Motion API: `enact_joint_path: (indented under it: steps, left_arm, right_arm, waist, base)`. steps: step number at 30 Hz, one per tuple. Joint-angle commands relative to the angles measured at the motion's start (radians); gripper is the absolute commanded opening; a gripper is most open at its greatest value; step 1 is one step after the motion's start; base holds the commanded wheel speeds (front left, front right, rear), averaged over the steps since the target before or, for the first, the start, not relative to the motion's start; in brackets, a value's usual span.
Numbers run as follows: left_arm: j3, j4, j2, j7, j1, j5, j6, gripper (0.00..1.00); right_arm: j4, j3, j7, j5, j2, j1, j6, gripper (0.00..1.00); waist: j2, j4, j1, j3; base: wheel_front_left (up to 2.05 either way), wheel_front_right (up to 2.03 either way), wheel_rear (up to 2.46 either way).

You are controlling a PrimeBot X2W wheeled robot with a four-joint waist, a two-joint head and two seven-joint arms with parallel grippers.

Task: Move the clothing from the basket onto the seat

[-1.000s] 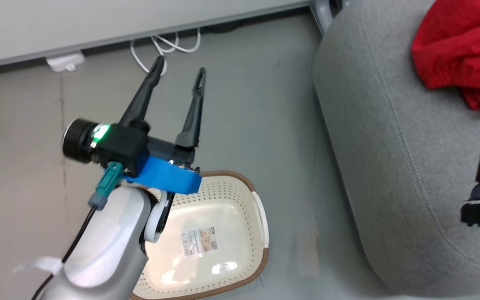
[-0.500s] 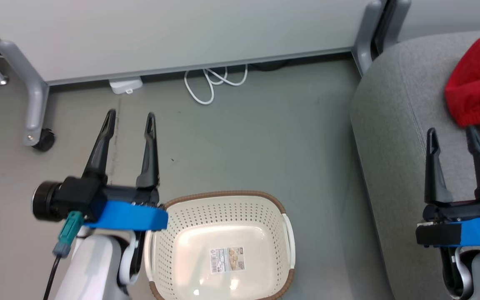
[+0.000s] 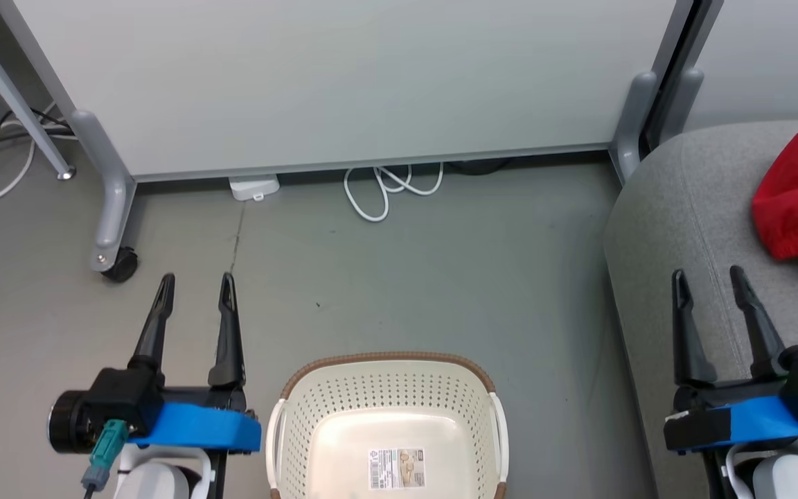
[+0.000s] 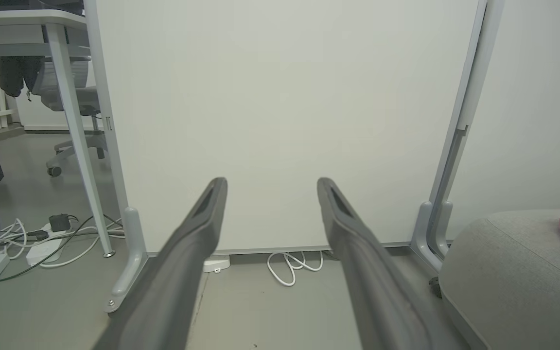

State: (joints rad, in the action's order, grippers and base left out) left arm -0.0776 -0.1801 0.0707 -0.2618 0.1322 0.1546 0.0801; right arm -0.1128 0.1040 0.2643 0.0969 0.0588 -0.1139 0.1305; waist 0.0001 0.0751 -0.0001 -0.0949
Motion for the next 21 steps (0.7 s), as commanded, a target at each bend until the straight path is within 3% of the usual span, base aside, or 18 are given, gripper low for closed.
enact_joint_path:
  steps: [1,21]
  left_arm:
    - [0.015,-0.008,-0.004,-0.005,-0.021,-0.009,0.008,1.0]
    - [0.045,-0.094,-0.019,-0.005,-0.063,-0.042,0.039,1.0]
  right_arm:
    - [-0.013,-0.006,0.0,0.0,-0.005,0.022,0.001,1.0]
    - [-0.084,-0.024,0.0,0.032,-0.009,0.085,0.001,1.0]
  waist:
    - [-0.0001,0.002,0.0001,0.019]
    - [-0.0001,-0.01,0.0001,0.08]
  base:
    - [0.0,0.0,0.0]
    - [0.0,0.0,0.0]
